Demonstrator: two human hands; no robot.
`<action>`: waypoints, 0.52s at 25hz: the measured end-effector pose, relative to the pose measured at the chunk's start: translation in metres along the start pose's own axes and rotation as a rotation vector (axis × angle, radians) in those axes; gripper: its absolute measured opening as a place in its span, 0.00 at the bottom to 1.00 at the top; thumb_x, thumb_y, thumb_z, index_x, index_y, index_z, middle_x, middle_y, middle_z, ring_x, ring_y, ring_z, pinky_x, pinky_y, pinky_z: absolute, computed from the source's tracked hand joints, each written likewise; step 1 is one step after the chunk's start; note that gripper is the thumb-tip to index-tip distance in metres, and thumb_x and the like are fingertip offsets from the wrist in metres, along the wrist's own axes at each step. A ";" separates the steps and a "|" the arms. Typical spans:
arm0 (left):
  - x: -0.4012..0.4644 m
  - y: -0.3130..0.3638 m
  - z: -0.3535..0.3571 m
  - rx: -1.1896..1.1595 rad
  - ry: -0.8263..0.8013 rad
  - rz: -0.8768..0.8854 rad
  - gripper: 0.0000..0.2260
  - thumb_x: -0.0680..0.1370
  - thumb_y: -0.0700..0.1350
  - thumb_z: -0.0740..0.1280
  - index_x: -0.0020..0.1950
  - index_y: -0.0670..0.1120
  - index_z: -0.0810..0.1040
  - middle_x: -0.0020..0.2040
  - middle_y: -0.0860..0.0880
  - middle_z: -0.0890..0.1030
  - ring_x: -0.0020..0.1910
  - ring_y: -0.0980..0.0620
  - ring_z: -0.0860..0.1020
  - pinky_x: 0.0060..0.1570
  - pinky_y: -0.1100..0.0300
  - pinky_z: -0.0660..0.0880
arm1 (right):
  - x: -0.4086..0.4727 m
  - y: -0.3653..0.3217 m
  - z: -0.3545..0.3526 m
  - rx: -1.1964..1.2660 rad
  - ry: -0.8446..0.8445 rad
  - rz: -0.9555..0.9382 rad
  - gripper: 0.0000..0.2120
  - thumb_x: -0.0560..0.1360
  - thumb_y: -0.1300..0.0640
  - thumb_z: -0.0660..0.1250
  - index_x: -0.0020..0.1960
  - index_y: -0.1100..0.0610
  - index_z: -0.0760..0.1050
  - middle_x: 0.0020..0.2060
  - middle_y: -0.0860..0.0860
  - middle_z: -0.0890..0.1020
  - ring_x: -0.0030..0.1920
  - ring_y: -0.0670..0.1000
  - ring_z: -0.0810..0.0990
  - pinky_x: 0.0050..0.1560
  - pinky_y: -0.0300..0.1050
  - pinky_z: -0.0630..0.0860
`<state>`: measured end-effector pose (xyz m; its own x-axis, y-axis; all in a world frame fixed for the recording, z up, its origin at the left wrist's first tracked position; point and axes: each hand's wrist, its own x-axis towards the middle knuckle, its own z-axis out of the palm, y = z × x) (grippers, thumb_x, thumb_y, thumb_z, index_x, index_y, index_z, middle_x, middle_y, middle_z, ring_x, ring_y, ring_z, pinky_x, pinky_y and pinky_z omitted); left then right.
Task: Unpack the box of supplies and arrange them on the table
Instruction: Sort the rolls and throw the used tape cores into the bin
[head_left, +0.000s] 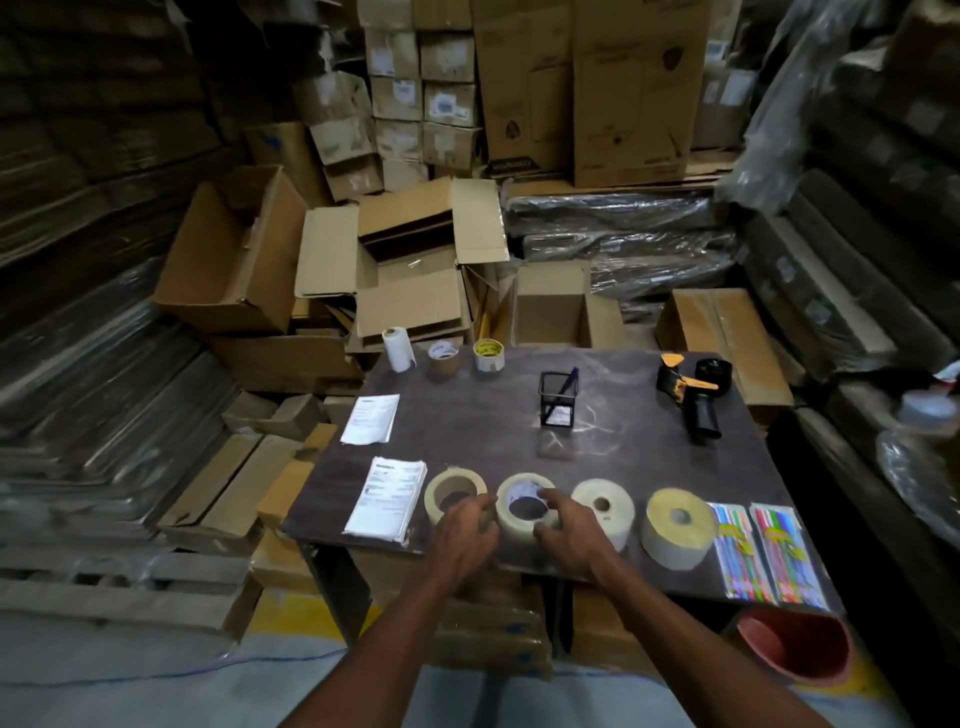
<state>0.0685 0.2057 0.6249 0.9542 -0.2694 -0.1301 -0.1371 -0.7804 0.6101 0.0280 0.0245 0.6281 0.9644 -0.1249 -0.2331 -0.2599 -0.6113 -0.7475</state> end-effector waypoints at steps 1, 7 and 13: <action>0.013 -0.002 -0.003 -0.026 0.011 -0.008 0.22 0.77 0.51 0.62 0.70 0.49 0.73 0.68 0.48 0.75 0.67 0.47 0.74 0.66 0.53 0.71 | 0.014 -0.005 -0.001 0.004 -0.004 0.003 0.26 0.76 0.56 0.67 0.73 0.52 0.69 0.64 0.53 0.79 0.65 0.56 0.77 0.66 0.48 0.72; 0.070 -0.017 -0.011 -0.177 0.113 -0.131 0.20 0.76 0.44 0.66 0.68 0.50 0.76 0.66 0.49 0.78 0.65 0.49 0.75 0.66 0.56 0.71 | 0.094 -0.018 0.011 -0.026 -0.071 -0.031 0.26 0.74 0.55 0.68 0.72 0.54 0.70 0.65 0.55 0.79 0.63 0.55 0.78 0.63 0.46 0.74; 0.127 -0.046 -0.032 -0.294 0.158 -0.167 0.18 0.77 0.47 0.67 0.67 0.54 0.76 0.64 0.55 0.78 0.63 0.53 0.76 0.64 0.55 0.74 | 0.158 -0.037 0.023 -0.054 -0.017 -0.085 0.16 0.74 0.61 0.70 0.61 0.59 0.76 0.44 0.48 0.79 0.44 0.47 0.78 0.40 0.28 0.67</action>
<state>0.2048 0.2256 0.6053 0.9893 -0.0440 -0.1388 0.0843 -0.6044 0.7922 0.1889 0.0449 0.6048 0.9817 -0.0575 -0.1816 -0.1738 -0.6607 -0.7302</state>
